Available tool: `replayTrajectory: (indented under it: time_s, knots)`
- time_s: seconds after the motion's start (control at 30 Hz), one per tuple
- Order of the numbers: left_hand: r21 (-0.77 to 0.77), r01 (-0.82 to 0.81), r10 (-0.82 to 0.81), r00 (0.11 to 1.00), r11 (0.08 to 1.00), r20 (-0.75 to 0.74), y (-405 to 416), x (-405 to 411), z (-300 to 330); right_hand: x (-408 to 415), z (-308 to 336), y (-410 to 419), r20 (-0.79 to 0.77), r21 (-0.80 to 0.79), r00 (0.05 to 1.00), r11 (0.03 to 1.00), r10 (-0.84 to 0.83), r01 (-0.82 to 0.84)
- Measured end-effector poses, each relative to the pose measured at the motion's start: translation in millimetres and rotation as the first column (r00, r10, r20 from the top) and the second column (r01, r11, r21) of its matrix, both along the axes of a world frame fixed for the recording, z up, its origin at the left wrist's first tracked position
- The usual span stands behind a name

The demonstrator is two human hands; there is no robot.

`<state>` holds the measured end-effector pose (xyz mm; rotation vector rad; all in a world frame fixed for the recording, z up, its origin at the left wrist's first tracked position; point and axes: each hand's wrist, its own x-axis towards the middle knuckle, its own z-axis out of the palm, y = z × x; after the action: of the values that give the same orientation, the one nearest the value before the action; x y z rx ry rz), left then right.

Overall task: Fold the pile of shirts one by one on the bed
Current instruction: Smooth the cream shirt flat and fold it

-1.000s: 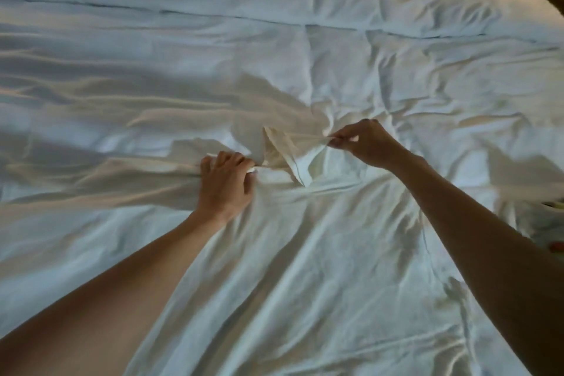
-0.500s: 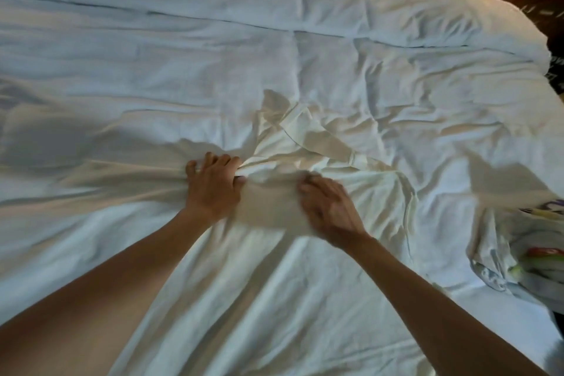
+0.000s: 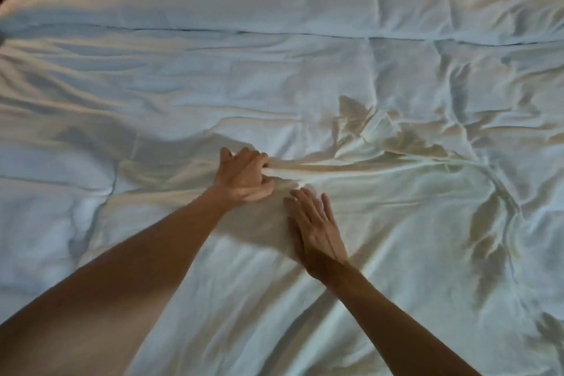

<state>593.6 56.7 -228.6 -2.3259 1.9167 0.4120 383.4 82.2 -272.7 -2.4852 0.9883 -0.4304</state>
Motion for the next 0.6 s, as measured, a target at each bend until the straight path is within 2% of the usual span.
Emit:
replayTrajectory:
  time_s: [0.07,0.17,0.23,0.3,0.37,0.47,0.53,0.6]
  knots:
    - [0.08,-0.007,-0.001,0.996,0.997,0.088,16.8,51.9,8.1,28.3,-6.8,9.7,-0.055,0.037,0.994,0.995,0.095,-0.093]
    - [0.2,-0.016,-0.01,0.992,0.98,0.127,34.8,104.9,18.8,52.4,-9.8,3.9,-0.187,0.052,0.978,0.995,0.091,-0.083]
    - [0.172,-0.021,0.003,0.995,0.985,0.104,37.2,128.3,23.7,58.4,-9.7,-2.3,-0.26,0.037,0.961,0.996,0.092,-0.085]
    - [0.046,-0.074,0.071,0.995,0.996,0.065,36.7,141.4,30.7,60.5,-7.7,-9.2,-0.299,0.018,0.948,0.994,0.108,-0.108]
    - [-0.053,-0.095,0.099,0.992,0.994,0.081,41.7,148.2,31.5,61.6,-5.8,-17.6,-0.251,-0.033,0.966,0.997,0.065,-0.076]
    - [0.013,-0.119,0.116,0.981,0.993,0.155,58.1,157.6,18.3,68.8,5.3,-41.6,-0.14,-0.113,0.986,0.991,-0.092,0.076]
    - [0.054,-0.146,0.134,0.975,0.988,0.177,66.8,163.3,12.8,82.3,18.4,-61.7,-0.209,-0.056,0.973,0.994,-0.1,0.09]
    - [0.058,-0.147,0.135,0.974,0.987,0.184,69.9,168.9,10.9,96.8,28.6,-79.8,-0.338,0.003,0.941,1.0,-0.005,0.006]
